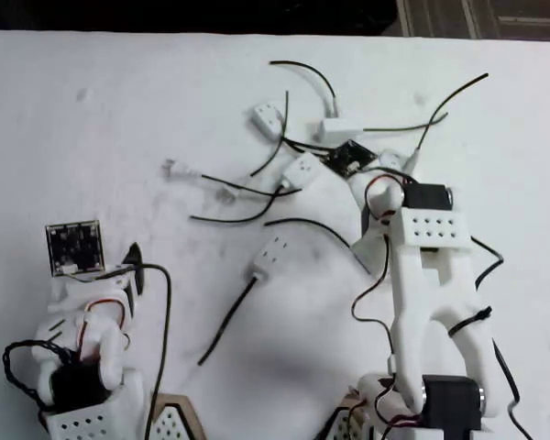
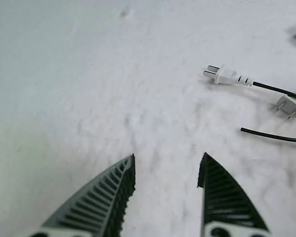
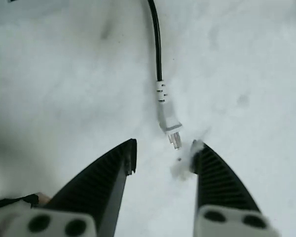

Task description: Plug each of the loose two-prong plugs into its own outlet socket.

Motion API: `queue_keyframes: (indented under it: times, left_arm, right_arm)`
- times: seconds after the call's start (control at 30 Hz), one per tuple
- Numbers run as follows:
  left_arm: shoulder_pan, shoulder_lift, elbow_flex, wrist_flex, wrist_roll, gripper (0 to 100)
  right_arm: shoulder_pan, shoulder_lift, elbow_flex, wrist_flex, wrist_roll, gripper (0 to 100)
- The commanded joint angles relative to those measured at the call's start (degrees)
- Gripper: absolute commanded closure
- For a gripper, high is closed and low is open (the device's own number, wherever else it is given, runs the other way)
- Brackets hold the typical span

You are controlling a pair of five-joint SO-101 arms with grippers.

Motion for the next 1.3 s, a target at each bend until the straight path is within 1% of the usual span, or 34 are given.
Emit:
queue_keyframes:
  times: [0.0, 0.13, 0.3, 0.57, 0.7, 0.9, 1.07, 1.27]
  left_arm:
    - [-0.5, -0.4, -0.4, -1.0, -0.6, 78]
    - [-0.5, -0.4, -0.4, -1.0, -0.6, 78]
    - [-0.5, -0.4, -0.4, -1.0, -0.7, 78]
    - [-0.5, -0.4, -0.4, -1.0, -0.7, 78]
    - [-0.5, -0.4, -0.4, -1.0, -3.2, 78]
    - [-0.5, -0.4, -0.4, -1.0, -3.3, 78]
    - [-0.5, -0.4, -0.4, -1.0, -3.3, 78]
    - [-0.5, -0.4, -0.4, -1.0, -3.3, 78]
  right_arm:
    - [-0.7, -2.2, 2.1, 0.5, 0.5, 83.3]
    - [-3.3, -2.2, 7.6, -2.4, 4.8, 83.3]
    - [-1.9, -2.2, 11.3, -9.2, 7.8, 83.3]
    - [3.5, -2.3, 6.3, -9.3, 13.1, 83.0]
    - [3.2, -2.2, 6.2, -9.3, 14.1, 82.9]
    - [0.7, -1.7, 5.6, -9.3, 14.2, 82.9]
    - [0.0, 5.7, -0.9, -8.4, 13.9, 83.1]
    - [-0.1, 19.4, -14.2, 1.0, 13.8, 83.2]
